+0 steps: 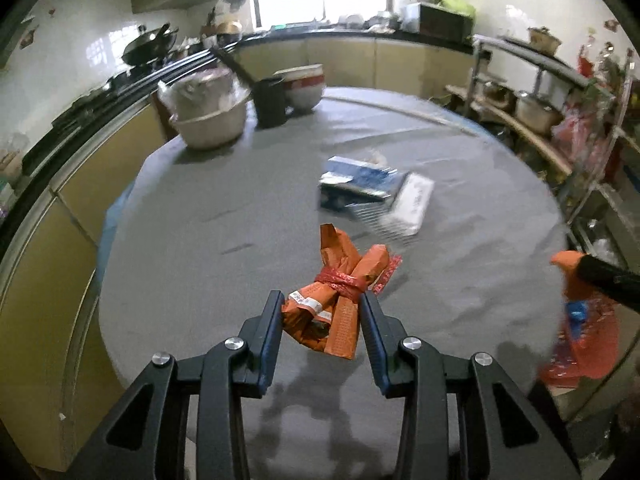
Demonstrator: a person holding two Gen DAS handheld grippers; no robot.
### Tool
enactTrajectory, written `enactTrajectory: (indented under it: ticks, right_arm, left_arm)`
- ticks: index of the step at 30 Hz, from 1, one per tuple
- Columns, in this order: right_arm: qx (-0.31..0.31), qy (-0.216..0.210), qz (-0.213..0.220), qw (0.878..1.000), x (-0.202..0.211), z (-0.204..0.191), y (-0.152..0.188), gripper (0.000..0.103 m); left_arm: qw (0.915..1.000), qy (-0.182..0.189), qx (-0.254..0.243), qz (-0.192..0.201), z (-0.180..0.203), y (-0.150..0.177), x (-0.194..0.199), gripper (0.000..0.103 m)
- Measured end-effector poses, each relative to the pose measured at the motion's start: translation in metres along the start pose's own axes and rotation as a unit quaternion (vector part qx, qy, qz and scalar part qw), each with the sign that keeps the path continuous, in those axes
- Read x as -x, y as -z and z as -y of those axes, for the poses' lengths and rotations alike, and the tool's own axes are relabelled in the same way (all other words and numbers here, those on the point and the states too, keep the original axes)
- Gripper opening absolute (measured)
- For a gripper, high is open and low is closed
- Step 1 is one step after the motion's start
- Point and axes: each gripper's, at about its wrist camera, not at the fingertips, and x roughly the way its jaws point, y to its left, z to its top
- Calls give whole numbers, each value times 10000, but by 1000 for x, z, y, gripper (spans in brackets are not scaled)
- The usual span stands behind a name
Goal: Collect trash
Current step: 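Carry the peel and orange over the red basket and open both grippers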
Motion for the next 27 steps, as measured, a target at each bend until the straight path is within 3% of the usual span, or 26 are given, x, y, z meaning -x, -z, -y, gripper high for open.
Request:
enactTrajectory:
  ticks: [10, 19, 27]
  right_arm:
    - [-321, 171, 407, 9985, 53, 35, 8, 39]
    - [-739, 518, 736, 9932, 107, 79, 28, 38]
    - [-1190, 573, 854, 9876, 128, 110, 38, 38]
  left_arm:
    - [9972, 602, -378, 235, 63, 8, 32, 40]
    - [9931, 831, -787, 238, 116, 18, 40, 40]
    - [9903, 852, -1081, 183, 155, 10, 41, 40]
